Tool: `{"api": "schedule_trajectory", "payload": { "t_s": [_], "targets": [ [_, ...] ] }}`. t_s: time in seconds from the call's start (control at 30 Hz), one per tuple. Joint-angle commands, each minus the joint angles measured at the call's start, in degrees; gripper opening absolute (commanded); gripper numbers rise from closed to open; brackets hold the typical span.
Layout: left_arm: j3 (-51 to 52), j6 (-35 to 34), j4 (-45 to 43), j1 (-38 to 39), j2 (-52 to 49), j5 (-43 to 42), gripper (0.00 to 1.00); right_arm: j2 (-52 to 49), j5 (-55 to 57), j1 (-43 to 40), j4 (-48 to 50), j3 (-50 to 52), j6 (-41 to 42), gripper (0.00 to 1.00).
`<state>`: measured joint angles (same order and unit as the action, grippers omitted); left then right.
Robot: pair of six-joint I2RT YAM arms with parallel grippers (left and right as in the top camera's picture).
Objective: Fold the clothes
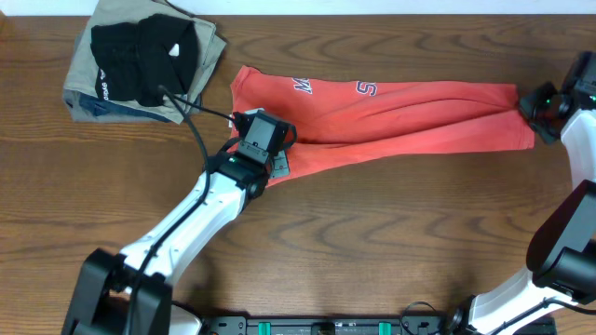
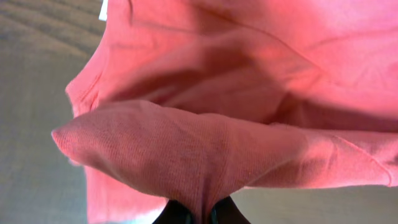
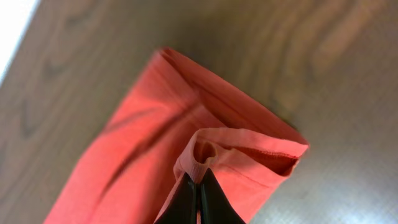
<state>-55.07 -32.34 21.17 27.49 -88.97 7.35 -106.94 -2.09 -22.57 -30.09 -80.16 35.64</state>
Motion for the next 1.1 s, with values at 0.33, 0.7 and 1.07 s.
{"api": "schedule_trajectory", "payload": {
  "t_s": [0.33, 0.7, 1.07],
  "targets": [
    [-0.90, 1.88, -13.16, -2.51, -6.16, 1.51, 0.06, -1.66, 5.31, 1.90, 6.97, -0.79, 0.52, 0.01],
    [-0.90, 1.88, -22.71, -2.73, -11.34, 4.79, 0.06, -7.17, 5.42, 4.42, 13.49, -0.79, 0.28, 0.02],
    [-0.90, 1.88, -28.13, -3.06, -14.82, 9.31, 0.06, -7.76, 8.50, 4.31, 15.34, -0.79, -1.05, 0.01]
  ]
}}
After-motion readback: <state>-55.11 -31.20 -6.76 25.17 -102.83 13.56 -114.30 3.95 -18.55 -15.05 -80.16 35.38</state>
